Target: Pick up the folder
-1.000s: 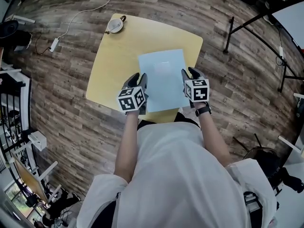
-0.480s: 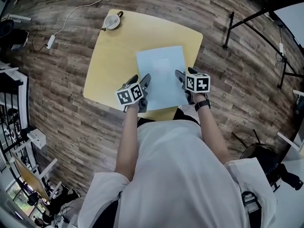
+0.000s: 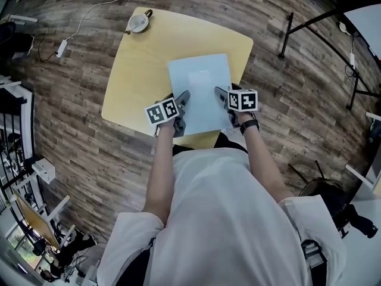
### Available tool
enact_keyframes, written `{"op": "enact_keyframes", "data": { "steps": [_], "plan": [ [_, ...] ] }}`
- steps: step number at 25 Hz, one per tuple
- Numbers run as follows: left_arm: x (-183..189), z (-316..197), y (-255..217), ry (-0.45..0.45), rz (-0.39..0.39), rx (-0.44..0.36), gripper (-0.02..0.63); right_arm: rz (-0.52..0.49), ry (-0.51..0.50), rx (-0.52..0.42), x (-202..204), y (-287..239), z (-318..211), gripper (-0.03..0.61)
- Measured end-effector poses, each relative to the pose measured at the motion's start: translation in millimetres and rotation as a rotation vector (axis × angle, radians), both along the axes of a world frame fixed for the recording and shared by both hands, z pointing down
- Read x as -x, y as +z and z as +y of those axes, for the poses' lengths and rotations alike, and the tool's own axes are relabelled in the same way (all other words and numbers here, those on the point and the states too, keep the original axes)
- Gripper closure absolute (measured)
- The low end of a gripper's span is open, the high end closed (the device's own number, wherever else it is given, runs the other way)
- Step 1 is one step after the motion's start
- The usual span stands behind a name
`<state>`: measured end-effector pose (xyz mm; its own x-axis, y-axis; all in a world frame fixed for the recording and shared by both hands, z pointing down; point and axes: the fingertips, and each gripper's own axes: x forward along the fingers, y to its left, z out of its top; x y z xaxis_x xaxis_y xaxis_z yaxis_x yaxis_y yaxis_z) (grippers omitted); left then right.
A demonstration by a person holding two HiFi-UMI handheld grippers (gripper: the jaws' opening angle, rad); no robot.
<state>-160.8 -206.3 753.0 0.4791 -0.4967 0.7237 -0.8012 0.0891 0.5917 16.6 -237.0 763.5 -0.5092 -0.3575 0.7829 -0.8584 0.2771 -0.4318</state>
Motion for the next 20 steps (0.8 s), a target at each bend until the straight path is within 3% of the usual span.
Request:
{"op": "enact_keyframes", "data": {
  "steps": [7,20],
  "plan": [
    [3,8,12,-0.05,-0.053,0.024,0.295,0.003,0.01,-0.006,-2,3,0,0.279],
    [13,18,-1,-0.005,-0.105,0.019,0.324,0.021,-0.006,-0.037,8,-14,12,0.281]
  ]
}}
